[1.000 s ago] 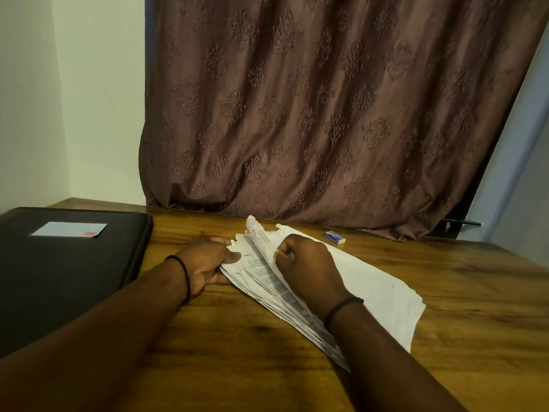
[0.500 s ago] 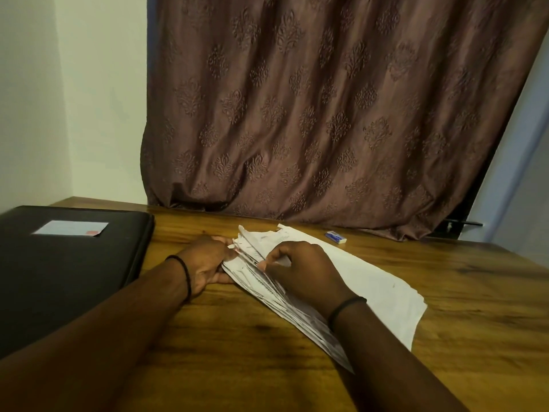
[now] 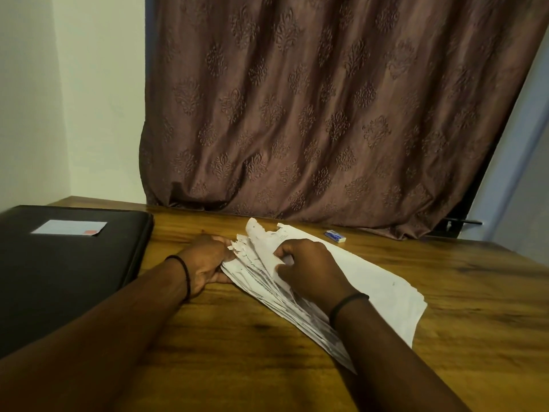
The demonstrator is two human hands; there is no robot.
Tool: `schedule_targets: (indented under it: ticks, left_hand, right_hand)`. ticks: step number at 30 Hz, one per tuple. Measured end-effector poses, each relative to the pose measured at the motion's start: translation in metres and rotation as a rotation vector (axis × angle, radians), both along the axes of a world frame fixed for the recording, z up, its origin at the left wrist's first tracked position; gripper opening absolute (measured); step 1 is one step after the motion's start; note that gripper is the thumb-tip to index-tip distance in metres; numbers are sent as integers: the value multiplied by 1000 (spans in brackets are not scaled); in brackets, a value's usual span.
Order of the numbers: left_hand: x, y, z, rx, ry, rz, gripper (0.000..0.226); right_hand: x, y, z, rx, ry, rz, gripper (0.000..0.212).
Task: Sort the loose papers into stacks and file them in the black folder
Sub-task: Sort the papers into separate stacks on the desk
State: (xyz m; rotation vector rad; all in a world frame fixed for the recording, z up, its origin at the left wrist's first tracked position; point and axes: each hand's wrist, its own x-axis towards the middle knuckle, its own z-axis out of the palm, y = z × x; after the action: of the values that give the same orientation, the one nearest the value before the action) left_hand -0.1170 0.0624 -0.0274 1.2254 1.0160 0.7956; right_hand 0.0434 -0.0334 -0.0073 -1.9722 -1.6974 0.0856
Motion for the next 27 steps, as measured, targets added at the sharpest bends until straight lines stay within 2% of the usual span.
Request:
schedule_targets:
  ticks: [5, 13, 18, 21, 24, 27]
  left_hand:
    - [1, -2, 0, 3, 6, 15, 23]
    - [1, -2, -1, 11, 15, 37, 21]
    - [0, -4, 0, 27, -16, -42, 30]
    - [1, -5, -1, 64, 9, -31, 24]
    - [2, -2, -4, 77, 49, -1, 28]
    - [2, -2, -4, 80, 49, -7, 27]
  right_hand:
    - [6, 2, 3, 24, 0, -82, 10]
    - [9, 4, -1, 50, 162, -90, 16]
    - [10, 4, 0, 74, 193, -88, 16]
    - [10, 2, 0, 100, 189, -106, 17]
    - [11, -3, 3, 180, 188, -181, 9]
    - [12, -7, 8, 254, 201, -226, 20]
